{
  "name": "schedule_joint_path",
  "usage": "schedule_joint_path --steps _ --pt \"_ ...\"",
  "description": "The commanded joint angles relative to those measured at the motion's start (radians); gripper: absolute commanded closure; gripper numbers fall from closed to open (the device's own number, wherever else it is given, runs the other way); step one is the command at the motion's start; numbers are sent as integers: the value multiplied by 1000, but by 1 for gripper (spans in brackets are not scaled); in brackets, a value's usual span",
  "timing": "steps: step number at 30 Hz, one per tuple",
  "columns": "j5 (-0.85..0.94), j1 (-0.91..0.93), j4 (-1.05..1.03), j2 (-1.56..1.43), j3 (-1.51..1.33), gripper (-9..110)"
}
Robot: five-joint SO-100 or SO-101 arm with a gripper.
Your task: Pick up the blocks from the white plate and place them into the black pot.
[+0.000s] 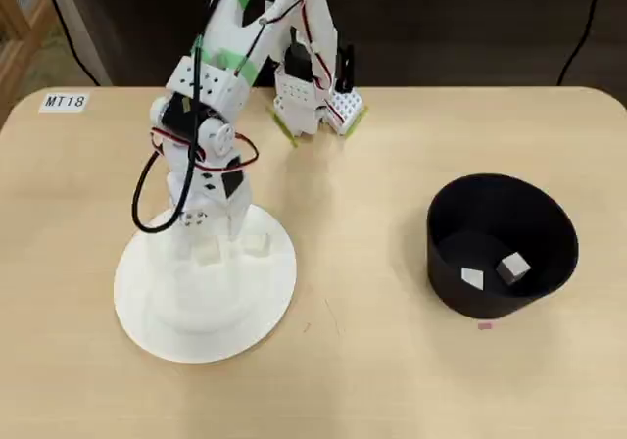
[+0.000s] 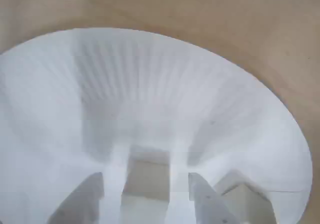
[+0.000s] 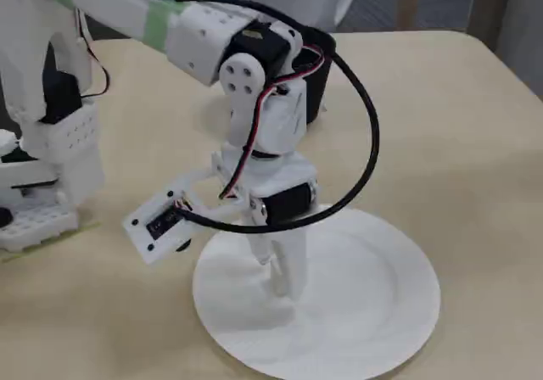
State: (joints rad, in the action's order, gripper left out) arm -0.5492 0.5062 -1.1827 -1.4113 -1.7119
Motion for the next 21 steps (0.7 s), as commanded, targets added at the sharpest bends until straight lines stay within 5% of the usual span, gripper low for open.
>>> schedule_joint_path --steps 1,4,13,21 --pt "11 -5 21 3 66 89" --pt "21 -8 35 28 100 104" --pt "104 -17 149 -37 112 104" --pt "512 -195 368 -402 74 104"
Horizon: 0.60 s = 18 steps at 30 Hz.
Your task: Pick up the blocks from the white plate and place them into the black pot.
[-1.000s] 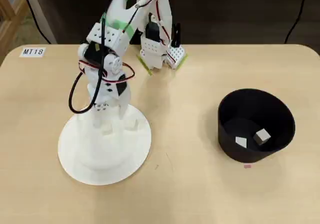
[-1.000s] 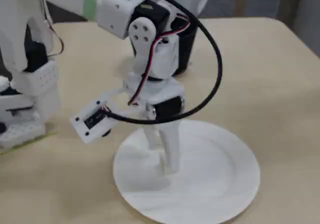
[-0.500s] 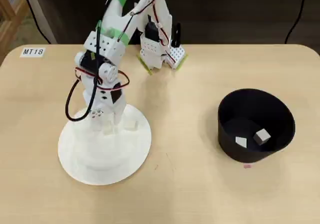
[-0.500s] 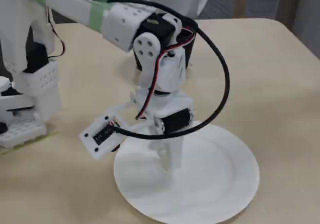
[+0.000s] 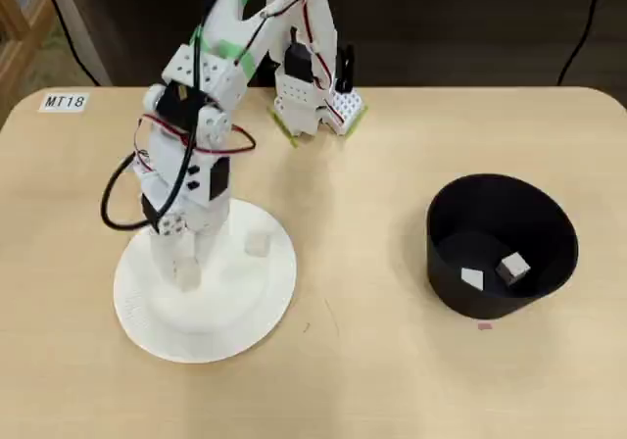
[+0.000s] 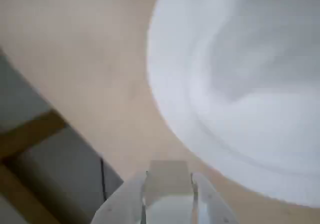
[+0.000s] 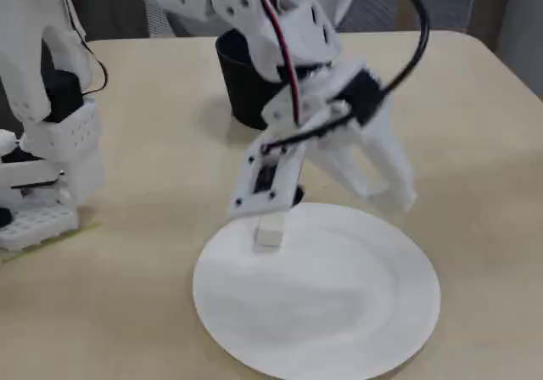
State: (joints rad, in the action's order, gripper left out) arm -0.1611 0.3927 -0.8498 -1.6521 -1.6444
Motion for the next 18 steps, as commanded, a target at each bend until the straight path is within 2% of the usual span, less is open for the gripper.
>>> schedule_joint_path --steps 1,11,18 --pt "149 -120 35 -216 -9 104" --pt "135 -609 -21 -724 -261 104" --pt "169 -966 5 -782 -383 104"
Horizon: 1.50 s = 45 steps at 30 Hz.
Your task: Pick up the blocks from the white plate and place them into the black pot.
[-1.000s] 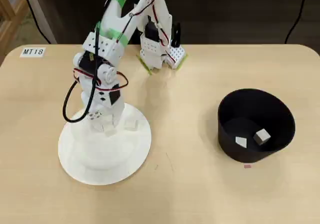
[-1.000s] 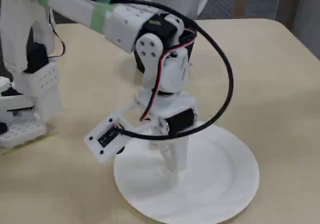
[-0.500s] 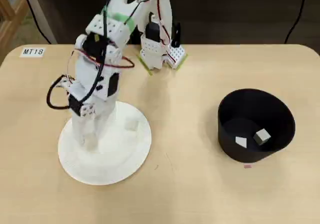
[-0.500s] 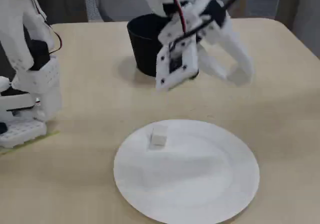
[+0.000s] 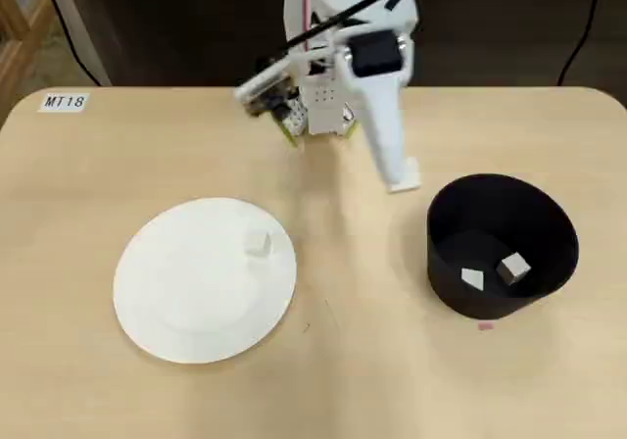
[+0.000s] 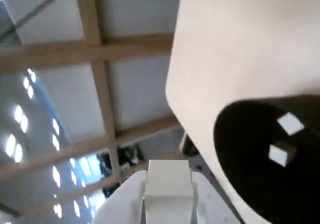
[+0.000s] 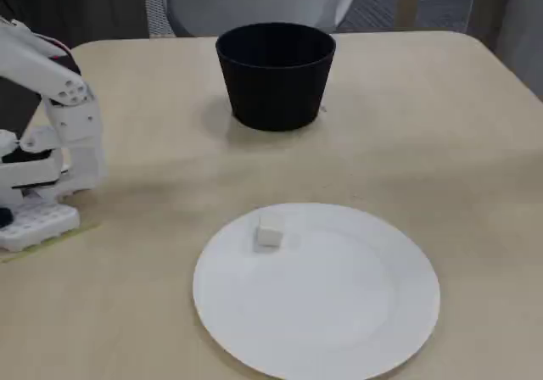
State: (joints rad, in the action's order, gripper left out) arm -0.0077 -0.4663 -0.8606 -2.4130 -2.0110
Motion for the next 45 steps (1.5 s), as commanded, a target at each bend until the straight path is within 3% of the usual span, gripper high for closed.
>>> schedule_joint_path --steps 1,10,18,24,28,32,35,38,45 --pt "20 -135 18 -15 -32 104" --pt "78 -227 -14 183 21 104" --pt "193 -222 -253 541 425 104" --pt "193 -199 -285 612 509 104" --pt "209 -187 -328 614 509 75" --pt "221 -184 -318 617 509 70" --pt "222 -176 -310 618 509 79" --pt "218 -152 -293 614 509 104" --pt "84 37 -247 541 506 104"
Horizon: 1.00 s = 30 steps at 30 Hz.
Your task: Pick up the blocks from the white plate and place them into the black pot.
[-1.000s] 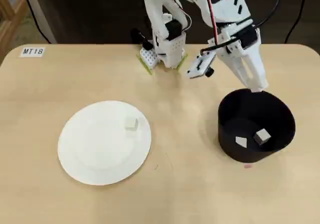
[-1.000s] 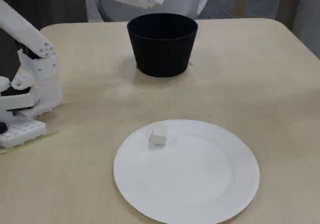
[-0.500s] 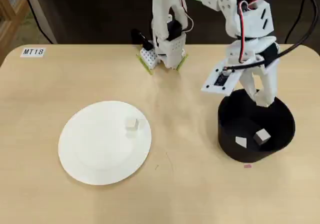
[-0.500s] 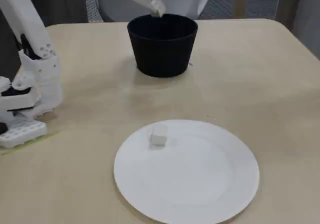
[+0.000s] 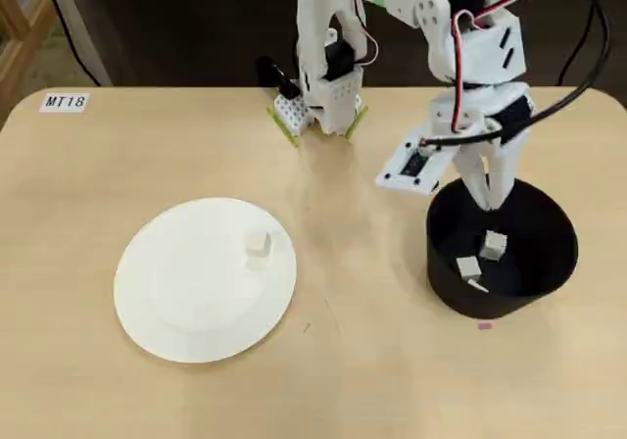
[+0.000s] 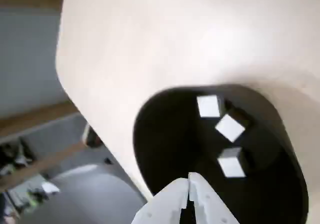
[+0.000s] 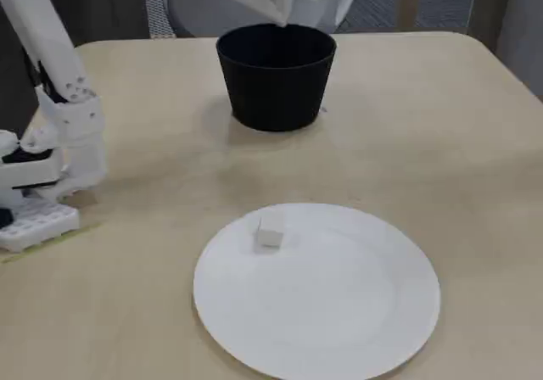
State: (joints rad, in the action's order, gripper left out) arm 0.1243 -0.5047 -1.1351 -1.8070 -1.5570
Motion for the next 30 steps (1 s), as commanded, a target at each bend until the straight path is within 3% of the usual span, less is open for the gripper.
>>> schedule_joint_path --steps 1,10,18,30 --pt "-78 112 32 -77 52 104" --pt "-290 479 6 -299 -112 104" --pt "-66 598 -276 -328 -216 104" --pt "120 776 -222 -474 -557 104"
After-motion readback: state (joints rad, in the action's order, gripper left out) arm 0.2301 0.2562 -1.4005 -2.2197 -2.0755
